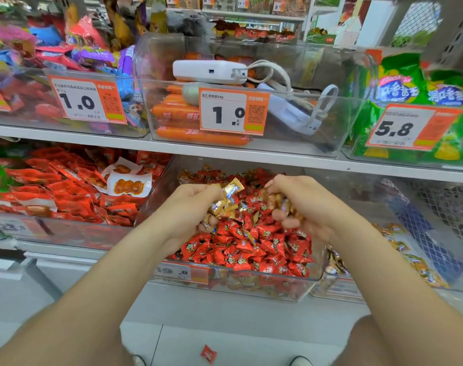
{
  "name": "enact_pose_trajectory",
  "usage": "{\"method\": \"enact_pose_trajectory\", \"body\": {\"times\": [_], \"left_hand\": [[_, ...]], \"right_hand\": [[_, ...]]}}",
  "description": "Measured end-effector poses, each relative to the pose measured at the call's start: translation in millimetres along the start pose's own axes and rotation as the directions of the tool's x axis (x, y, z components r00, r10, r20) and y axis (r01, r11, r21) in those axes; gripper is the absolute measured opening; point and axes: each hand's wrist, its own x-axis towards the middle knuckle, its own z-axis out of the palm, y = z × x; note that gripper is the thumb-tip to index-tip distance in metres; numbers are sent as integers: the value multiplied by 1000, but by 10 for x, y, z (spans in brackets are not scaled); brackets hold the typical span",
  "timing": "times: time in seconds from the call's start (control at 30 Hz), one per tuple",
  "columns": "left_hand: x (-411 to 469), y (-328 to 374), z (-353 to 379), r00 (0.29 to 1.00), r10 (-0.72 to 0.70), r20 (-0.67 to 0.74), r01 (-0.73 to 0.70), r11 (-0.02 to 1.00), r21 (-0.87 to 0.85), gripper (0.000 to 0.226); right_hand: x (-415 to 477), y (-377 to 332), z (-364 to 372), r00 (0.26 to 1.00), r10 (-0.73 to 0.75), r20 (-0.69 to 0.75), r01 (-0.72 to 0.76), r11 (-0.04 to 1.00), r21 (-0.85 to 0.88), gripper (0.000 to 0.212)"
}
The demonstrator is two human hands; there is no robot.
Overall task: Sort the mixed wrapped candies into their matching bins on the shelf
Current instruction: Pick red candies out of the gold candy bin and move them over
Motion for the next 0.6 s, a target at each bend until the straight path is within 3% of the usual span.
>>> {"method": "enact_pose_trajectory", "body": {"times": [0.07, 0.17, 0.3, 0.4, 0.5, 0.6], "left_hand": [[-90, 14, 103, 998, 29, 47, -27, 999, -31, 12], [-268, 22, 305, 993, 102, 56, -109, 984, 141, 25], [-476, 82, 693, 976, 187, 113, -213, 932, 292, 27], [-522, 142, 1056, 943, 284, 174, -328, 884, 334, 17], [-495, 232, 1467, 885, 409, 224, -466, 793, 392, 12], [-349, 267, 1917, 840, 448, 306, -543, 702, 462, 8]], "right_hand": [[-81, 2, -183, 997, 67, 46, -70, 994, 85, 9], [-239, 37, -515, 998, 60, -8, -60, 998, 12, 14], [-326, 311, -1122, 935, -55, -351, -64, 946, -318, 30], [-334, 640, -1599, 840, -205, -502, -163, 788, -593, 29], [-380, 902, -1920, 884, -202, -422, -137, 751, -646, 16], [-458, 1062, -2127, 950, -133, -281, -64, 801, -596, 27]]}}
